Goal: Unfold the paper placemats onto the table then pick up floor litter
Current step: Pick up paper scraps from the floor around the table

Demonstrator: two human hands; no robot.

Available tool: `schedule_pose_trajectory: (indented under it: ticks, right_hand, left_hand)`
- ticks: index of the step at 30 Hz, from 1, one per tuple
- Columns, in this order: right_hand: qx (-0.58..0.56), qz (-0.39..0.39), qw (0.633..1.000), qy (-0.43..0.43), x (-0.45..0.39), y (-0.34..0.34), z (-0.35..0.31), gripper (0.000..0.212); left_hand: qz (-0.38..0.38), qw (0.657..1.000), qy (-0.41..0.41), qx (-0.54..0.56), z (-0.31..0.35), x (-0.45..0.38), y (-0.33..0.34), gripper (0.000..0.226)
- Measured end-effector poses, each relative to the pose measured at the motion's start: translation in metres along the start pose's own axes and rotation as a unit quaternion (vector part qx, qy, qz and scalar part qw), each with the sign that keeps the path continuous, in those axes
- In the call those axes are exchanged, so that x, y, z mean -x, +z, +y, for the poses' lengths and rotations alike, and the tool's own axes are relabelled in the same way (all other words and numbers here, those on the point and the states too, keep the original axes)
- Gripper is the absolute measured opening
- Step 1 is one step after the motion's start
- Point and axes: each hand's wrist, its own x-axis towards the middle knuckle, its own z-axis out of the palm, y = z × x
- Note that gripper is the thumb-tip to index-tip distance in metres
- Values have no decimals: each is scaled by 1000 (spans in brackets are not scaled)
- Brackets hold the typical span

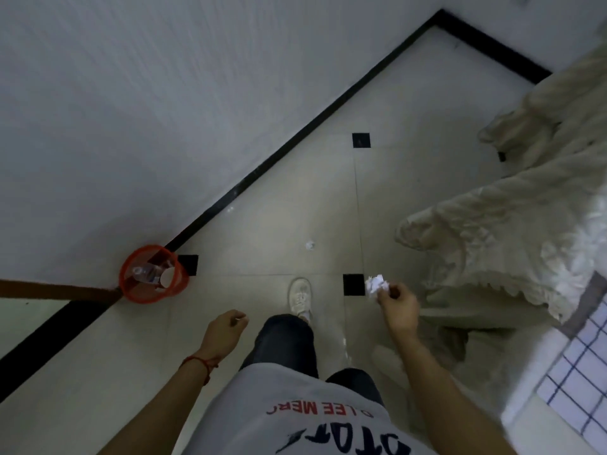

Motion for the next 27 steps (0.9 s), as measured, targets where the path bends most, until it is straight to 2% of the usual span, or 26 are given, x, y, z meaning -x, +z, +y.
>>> schedule_pose_trajectory:
  ticks: [8, 13, 17, 23, 27]
  right_hand:
    - [-19, 8, 998, 61, -67, 14, -36, 20]
    - [-22, -11, 996, 83, -118, 43, -42, 18]
    - [-7, -40, 996, 82, -169, 80, -29, 28]
    - [39, -57, 994, 86, -265, 152, 32, 18]
    - [70, -70, 991, 88, -335, 197, 80, 11]
  left_hand:
    - [-27, 997, 71, -31, 143, -121, -34, 31]
    - [-44, 995, 73, -54, 190, -185, -24, 31]
    - [-44, 996, 38, -74, 184, -241, 8, 32]
    - [-89, 987, -32, -130, 127, -344, 87, 35]
    - [-98, 979, -48, -173, 85, -427, 141, 35]
